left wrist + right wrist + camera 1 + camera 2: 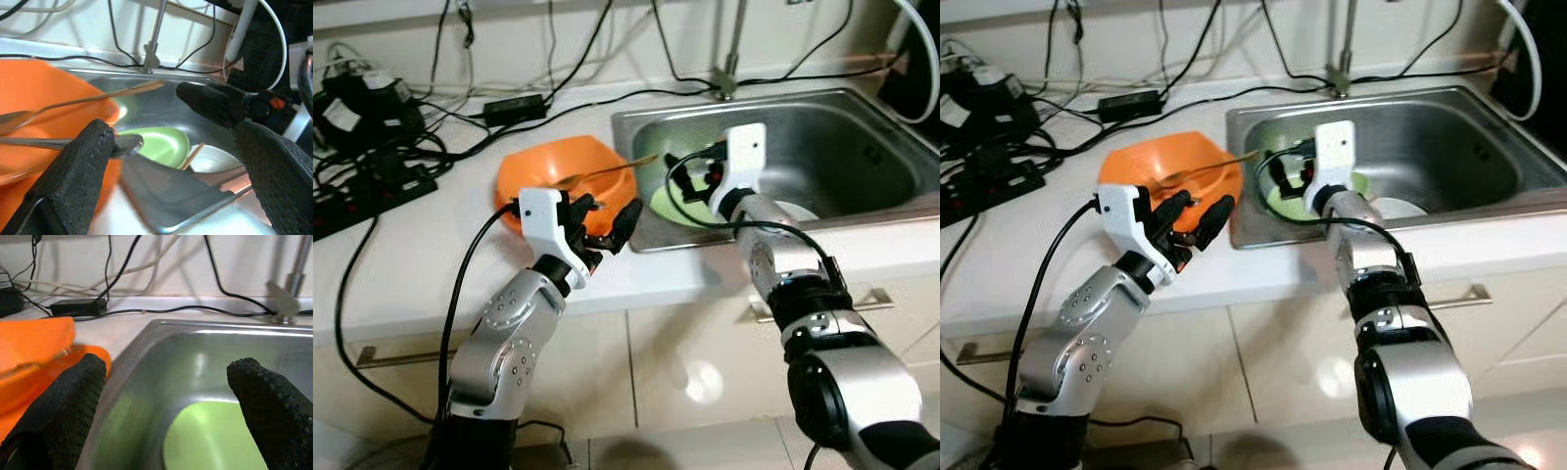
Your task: Kitchen organization
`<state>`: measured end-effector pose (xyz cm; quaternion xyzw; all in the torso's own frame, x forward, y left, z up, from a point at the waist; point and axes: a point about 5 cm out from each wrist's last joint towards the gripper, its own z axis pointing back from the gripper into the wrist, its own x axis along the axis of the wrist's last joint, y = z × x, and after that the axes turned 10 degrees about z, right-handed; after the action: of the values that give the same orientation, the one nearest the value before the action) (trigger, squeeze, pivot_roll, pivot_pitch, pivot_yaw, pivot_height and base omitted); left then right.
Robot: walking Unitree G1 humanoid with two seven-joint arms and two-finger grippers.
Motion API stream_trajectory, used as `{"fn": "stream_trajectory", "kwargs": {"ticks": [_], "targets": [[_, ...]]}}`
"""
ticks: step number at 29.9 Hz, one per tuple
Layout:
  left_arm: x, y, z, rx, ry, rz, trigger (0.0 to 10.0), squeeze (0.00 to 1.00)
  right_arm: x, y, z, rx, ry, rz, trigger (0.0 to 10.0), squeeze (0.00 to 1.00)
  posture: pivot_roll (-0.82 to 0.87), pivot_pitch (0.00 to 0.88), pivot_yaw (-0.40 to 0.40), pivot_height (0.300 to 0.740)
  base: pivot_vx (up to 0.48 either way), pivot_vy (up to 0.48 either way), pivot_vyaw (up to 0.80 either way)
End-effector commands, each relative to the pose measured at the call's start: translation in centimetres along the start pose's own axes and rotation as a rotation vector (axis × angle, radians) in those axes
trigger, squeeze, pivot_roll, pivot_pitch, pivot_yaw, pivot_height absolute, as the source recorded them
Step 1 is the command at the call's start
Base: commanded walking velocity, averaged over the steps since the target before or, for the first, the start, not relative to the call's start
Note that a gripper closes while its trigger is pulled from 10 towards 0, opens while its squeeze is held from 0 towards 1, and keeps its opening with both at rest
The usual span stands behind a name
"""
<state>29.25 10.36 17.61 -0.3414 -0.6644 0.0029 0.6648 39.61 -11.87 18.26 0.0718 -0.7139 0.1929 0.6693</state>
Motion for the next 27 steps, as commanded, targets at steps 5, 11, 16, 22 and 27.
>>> {"fn": "stream_trajectory", "kwargs": {"ticks": [5, 11, 16, 22, 27], "targets": [[0.1, 0.1, -0.1, 0.014, -0.007, -0.009, 10.0, 0.00, 0.0, 0.0, 0.5, 0.019, -0.014, 0.001, 10.0, 0.00, -0.02, 0.000, 0.098, 0.740, 0.000, -0.343, 0.00], [0.3, 0.4, -0.1, 0.028, -0.024, 0.004, 10.0, 0.00, 0.3, 0.6, 0.8, 0.051, -0.055, -0.016, 10.0, 0.00, -0.02, 0.000, 0.104, 0.740, 0.000, -0.094, 0.00], [1.3, 0.9, -0.1, 0.050, -0.069, -0.008, 10.0, 0.00, 0.7, 0.9, 0.9, 0.051, -0.088, -0.035, 10.0, 0.00, -0.01, 0.000, 0.105, 0.740, 0.000, 0.000, 0.00], [2.0, 1.2, -0.1, 0.080, -0.111, -0.022, 10.0, 0.00, 1.2, 1.1, 1.2, 0.069, -0.135, -0.051, 10.0, 0.00, -0.01, 0.000, 0.105, 0.740, 0.000, 0.000, 0.00], [2.5, 1.4, 0.0, 0.107, -0.152, -0.057, 10.0, 0.00, 1.5, 1.3, 1.4, 0.085, -0.159, -0.053, 10.0, 0.00, -0.01, 0.000, 0.104, 0.740, 0.000, 0.000, 0.00]]}}
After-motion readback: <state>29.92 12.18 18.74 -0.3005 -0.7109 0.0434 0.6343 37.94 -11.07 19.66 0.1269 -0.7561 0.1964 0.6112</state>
